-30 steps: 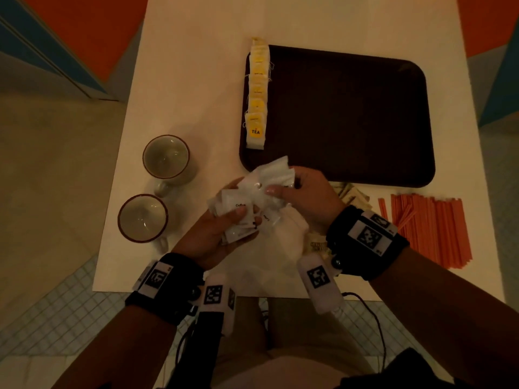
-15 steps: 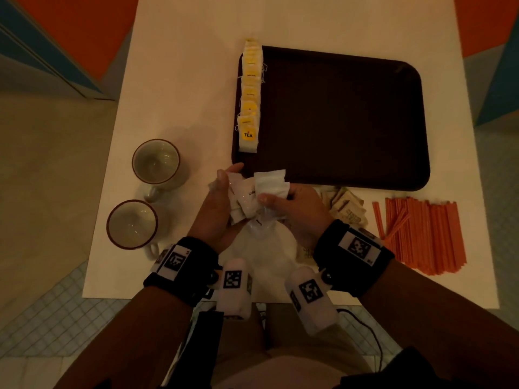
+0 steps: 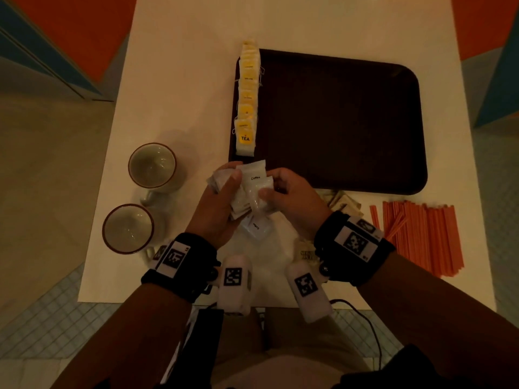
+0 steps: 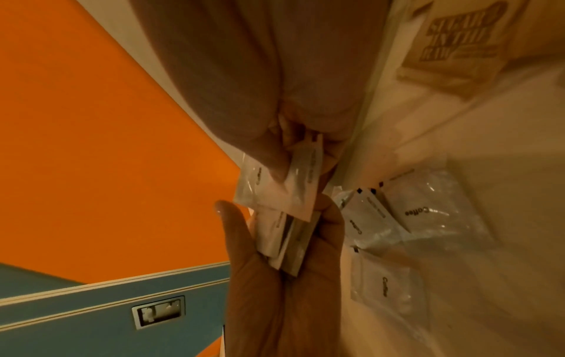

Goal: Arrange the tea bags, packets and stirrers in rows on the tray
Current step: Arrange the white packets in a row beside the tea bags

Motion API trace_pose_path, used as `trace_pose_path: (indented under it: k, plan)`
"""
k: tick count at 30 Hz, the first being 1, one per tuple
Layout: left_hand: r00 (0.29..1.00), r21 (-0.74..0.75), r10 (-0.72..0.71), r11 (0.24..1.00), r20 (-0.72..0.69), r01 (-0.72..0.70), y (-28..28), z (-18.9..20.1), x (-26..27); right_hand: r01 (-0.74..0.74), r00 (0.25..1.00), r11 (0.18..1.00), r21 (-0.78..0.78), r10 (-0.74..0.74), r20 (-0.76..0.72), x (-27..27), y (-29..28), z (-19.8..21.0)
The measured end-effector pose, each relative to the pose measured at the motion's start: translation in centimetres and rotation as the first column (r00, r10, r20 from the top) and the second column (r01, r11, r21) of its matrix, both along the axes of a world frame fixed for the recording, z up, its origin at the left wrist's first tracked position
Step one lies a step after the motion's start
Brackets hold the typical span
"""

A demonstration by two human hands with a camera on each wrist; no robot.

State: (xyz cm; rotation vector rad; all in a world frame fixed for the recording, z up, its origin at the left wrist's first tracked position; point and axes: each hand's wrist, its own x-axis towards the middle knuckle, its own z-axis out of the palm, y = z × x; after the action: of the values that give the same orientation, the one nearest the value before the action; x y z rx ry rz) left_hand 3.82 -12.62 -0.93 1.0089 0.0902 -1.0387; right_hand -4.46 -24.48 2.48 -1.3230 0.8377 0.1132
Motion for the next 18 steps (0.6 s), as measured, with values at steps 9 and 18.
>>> trace_pose_path:
  k: [9, 18]
  plan:
    - [0.998, 0.012, 0.045, 0.999, 0.043, -0.045, -0.4, 0.0, 0.0, 0.045, 0.998, 0.965, -0.258, -0.030, 0.060, 0.1, 0.1, 0.1]
    - [0.999, 0.012, -0.024, 1.000, 0.038, 0.023, -1.3, 1.0, -1.5, 0.320, 0.947, 0.908, -0.273, -0.303, 0.103, 0.8, 1.1, -1.1]
